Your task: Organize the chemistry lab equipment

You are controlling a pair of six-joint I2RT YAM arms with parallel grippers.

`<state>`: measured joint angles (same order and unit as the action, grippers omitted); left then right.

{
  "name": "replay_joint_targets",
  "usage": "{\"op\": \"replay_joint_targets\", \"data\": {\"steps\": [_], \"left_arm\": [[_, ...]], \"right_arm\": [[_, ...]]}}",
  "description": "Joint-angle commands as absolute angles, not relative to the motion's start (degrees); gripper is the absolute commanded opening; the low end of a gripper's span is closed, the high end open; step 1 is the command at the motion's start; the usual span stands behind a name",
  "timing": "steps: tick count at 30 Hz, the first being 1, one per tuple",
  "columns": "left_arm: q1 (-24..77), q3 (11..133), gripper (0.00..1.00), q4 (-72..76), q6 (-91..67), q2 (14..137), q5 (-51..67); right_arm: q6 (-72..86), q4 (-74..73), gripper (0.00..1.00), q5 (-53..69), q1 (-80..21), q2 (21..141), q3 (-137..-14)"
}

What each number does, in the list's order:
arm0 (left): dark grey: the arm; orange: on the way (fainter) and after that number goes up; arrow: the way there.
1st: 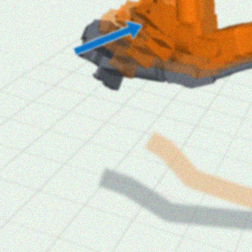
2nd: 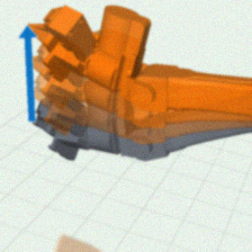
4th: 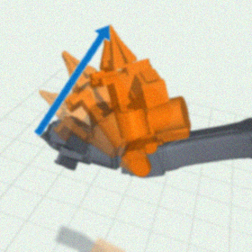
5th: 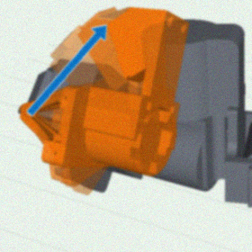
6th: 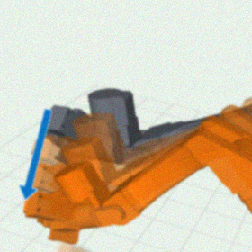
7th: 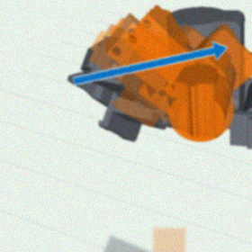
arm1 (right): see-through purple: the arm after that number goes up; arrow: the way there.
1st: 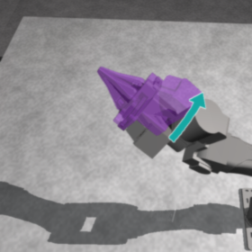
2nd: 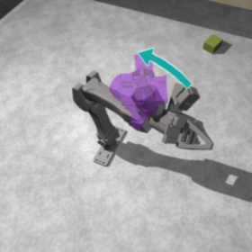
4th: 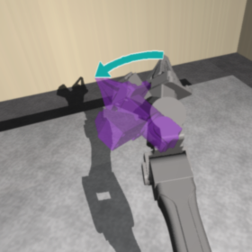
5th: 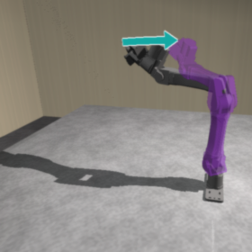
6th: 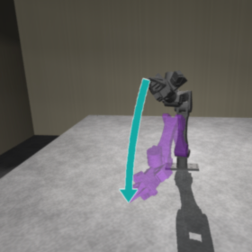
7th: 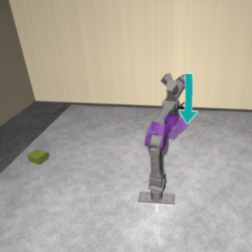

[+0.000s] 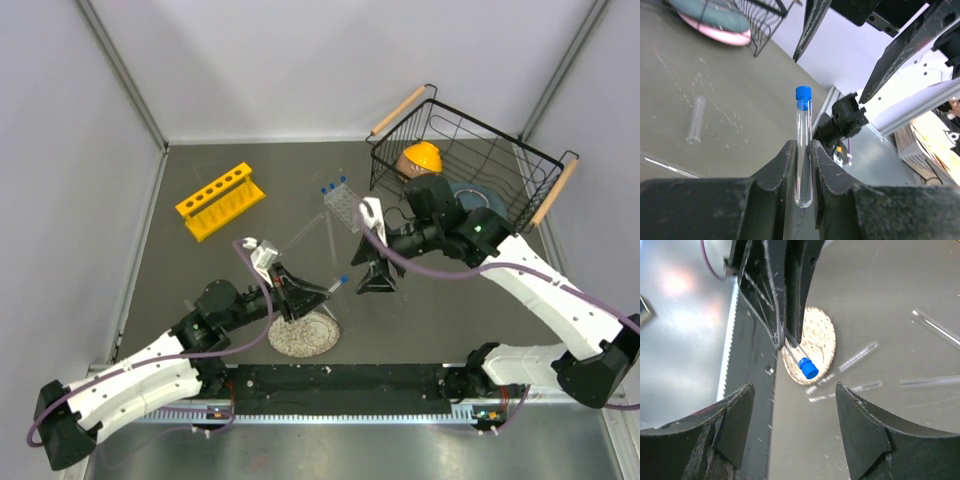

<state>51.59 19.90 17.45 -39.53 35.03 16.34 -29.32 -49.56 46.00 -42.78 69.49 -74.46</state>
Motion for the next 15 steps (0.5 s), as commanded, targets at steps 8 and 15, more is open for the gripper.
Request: {"op": "replay_joint_targets", "data": {"steps": [8, 15], "left_arm": [[51.9, 20.6, 0.0, 25.3, -34.0, 33.2, 10.4], [51.9, 21.4, 0.0, 25.8, -34.1, 33.0, 9.6]], "right_arm": [[22.2, -19.9, 0.66, 55.7, -39.7, 73.5, -73.7], [28.1, -14.9, 0.62, 57.3, -39.8, 76.6, -69.3]]}}
